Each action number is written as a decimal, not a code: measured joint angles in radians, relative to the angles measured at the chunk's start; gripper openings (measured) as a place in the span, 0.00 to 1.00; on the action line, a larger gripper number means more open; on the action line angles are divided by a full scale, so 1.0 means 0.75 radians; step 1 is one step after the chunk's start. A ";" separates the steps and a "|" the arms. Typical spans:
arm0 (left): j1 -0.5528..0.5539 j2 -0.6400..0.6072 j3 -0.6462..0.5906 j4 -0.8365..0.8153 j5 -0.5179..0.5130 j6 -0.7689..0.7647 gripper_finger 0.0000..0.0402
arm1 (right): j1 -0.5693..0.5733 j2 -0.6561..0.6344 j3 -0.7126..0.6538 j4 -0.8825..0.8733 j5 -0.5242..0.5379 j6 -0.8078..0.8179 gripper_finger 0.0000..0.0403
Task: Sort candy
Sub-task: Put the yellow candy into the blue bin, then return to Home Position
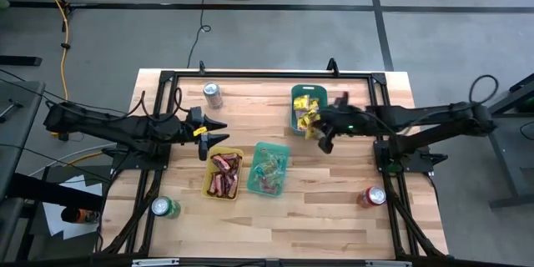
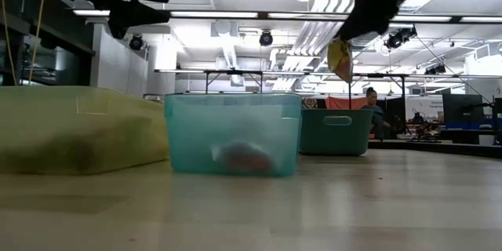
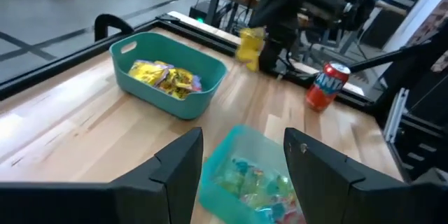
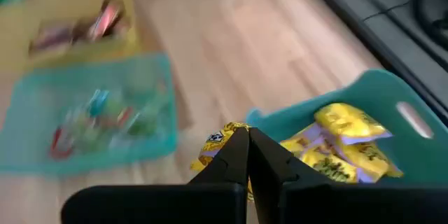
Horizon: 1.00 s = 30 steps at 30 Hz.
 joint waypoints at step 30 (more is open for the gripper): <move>-0.004 0.000 -0.001 0.239 -0.004 -0.016 0.47 | -0.420 -0.017 -0.244 0.477 -0.066 0.245 0.45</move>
